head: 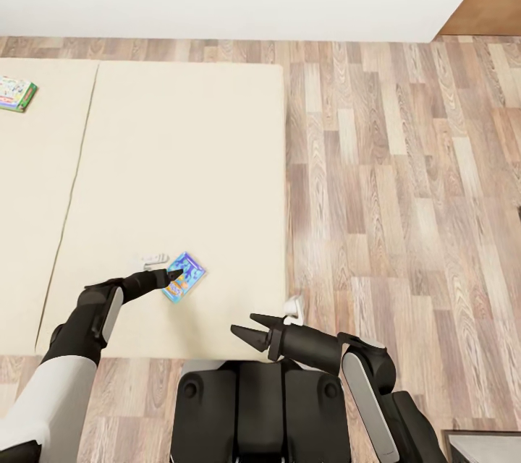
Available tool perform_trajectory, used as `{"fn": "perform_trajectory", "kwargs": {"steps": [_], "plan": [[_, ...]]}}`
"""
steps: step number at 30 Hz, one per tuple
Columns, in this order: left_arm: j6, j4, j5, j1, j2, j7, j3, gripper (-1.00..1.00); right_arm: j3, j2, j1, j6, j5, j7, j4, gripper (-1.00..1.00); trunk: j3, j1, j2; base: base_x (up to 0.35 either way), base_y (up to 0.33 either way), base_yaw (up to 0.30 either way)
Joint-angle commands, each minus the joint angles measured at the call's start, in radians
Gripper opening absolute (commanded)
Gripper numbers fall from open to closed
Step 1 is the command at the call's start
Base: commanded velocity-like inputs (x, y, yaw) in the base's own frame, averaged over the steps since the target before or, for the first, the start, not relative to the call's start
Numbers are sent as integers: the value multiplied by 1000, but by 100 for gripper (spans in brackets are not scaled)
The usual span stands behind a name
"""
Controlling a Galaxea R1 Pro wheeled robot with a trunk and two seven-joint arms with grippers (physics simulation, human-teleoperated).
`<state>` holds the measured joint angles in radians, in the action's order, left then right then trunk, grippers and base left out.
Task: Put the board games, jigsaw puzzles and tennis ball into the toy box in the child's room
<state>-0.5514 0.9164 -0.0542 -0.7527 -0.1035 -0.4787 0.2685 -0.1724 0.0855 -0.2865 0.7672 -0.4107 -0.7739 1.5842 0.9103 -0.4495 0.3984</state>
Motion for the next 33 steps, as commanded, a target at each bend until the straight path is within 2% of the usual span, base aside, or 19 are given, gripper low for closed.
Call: {"fn": "perform_trajectory", "kwargs": {"steps": [1, 11, 33], "plan": [[-5, 1, -6, 0, 1, -8, 3, 100, 1, 0, 0, 6, -3, 0, 0, 100, 2, -1, 2, 0, 0, 0], [1, 1, -6, 0, 8, -10, 2, 100, 1, 0, 0, 6, -4, -3, 0, 100, 11, -1, 2, 0, 0, 0], [21, -1, -7, 0, 10, -11, 1, 100, -1, 0, 0, 6, -3, 0, 1, 100, 13, -1, 2, 0, 0, 0]]}}
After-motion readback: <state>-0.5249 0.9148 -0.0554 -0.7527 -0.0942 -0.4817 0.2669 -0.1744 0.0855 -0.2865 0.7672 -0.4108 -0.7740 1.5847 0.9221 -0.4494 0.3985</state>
